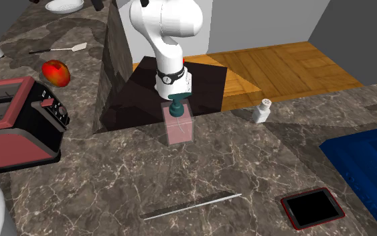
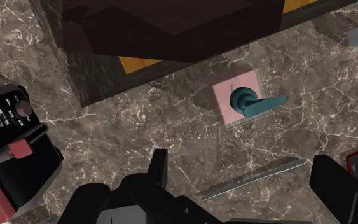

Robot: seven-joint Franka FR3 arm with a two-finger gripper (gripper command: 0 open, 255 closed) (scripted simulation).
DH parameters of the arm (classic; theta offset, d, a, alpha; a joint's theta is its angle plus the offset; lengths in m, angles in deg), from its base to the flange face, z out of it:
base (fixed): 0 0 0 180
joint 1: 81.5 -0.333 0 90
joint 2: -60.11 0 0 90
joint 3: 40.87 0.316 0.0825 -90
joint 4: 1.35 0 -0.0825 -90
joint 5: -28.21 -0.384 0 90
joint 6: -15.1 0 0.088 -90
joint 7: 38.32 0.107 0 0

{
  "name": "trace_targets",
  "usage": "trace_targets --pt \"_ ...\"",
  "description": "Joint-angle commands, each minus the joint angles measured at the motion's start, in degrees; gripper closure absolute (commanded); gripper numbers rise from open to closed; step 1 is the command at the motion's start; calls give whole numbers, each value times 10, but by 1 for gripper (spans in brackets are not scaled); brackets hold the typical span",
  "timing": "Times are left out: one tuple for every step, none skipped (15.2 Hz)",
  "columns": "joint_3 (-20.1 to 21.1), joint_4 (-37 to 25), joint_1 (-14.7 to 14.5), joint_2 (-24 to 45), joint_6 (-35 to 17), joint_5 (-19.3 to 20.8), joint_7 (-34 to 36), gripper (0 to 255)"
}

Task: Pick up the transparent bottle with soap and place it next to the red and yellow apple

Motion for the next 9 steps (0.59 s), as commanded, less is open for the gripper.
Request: trace_targets --pt "0 0 0 0 0 0 0 0" --pt "15 18 -2 -4 -14 1 8 0" --pt "30 35 -5 -8 -29 2 16 0" --pt "44 51 -8 -10 -43 3 25 0" --pt "59 68 -10 -12 -57 4 33 0" --pt "74 83 -14 -13 -72 4 42 0" --pt "89 98 -17 -13 -87 5 51 0" --pt "104 112 -20 -12 -101 6 60 0" --pt "119 126 -23 -9 -116 6 69 0"
